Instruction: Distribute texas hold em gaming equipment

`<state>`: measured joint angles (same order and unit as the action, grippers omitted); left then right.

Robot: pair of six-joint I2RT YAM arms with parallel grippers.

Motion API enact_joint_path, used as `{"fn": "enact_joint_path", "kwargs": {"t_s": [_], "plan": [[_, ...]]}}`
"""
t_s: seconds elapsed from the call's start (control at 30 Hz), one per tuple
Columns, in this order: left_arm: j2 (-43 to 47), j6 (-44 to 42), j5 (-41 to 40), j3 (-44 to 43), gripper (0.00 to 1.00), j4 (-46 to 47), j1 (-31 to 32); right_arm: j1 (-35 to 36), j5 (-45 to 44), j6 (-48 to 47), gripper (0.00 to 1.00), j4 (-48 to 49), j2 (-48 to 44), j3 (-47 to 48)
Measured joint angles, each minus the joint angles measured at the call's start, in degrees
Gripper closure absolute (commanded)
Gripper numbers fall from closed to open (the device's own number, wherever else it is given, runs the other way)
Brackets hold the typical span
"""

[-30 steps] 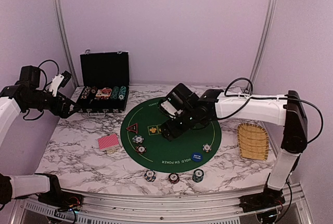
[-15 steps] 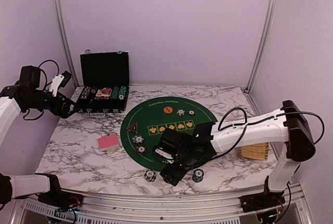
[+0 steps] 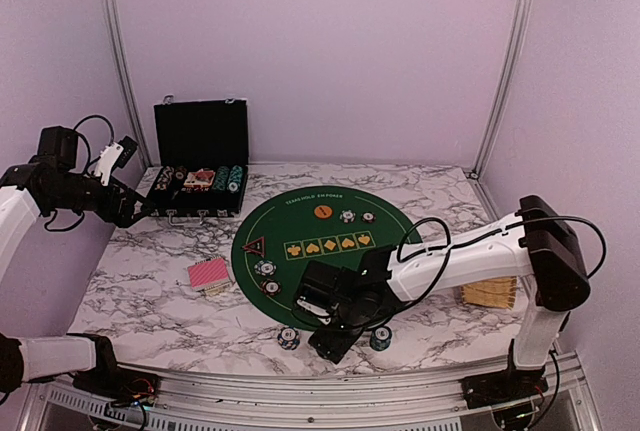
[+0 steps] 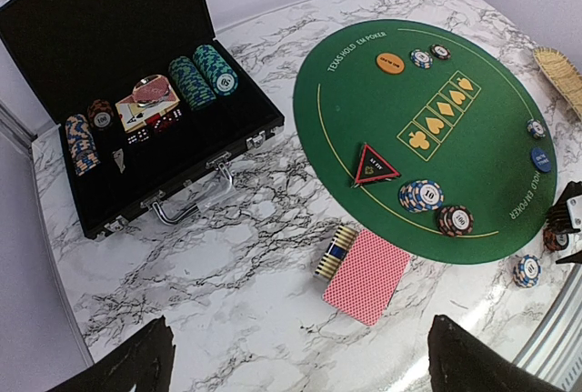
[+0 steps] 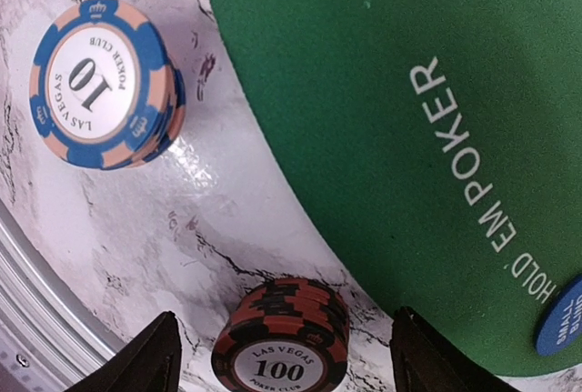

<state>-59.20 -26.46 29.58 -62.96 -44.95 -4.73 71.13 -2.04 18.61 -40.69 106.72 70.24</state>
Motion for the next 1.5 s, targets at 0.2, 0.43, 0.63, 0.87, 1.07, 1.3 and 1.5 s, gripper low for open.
{"fn": "enact_joint_path", "kwargs": {"t_s": [0.2, 0.43, 0.63, 0.87, 1.07, 1.3, 1.5], "plan": [[0.0, 0.0, 0.0, 0.0, 0.01, 0.0, 0.0, 0.0, -0.5, 0.0, 0.29, 0.2, 0.2, 0.0], [0.0, 0.0, 0.0, 0.0, 0.01, 0.0, 0.0, 0.0, -0.9, -0.1, 0.40, 0.4, 0.2, 0.0], [0.0, -0.2, 0.0, 0.0, 0.01, 0.0, 0.0, 0.0, -1.1, -0.1, 0.50, 0.4, 0.2, 0.0], [0.1, -0.2, 0.0, 0.0, 0.01, 0.0, 0.0, 0.0, -1.2, -0.1, 0.55, 0.3, 0.2, 0.4], [0.2, -0.2, 0.0, 0.0, 0.01, 0.0, 0.0, 0.0, -1.4, -0.1, 0.58, 0.0, 0.2, 0.5], [0.4, -0.2, 0.0, 0.0, 0.01, -0.1, 0.0, -0.1, -1.7, -0.1, 0.62, -0.7, 0.0, 1.6], [0.4, -0.2, 0.0, 0.0, 0.01, -0.1, 0.0, -1.2, -1.7, -0.2, 0.65, -1.6, -2.0, 1.7]]}}
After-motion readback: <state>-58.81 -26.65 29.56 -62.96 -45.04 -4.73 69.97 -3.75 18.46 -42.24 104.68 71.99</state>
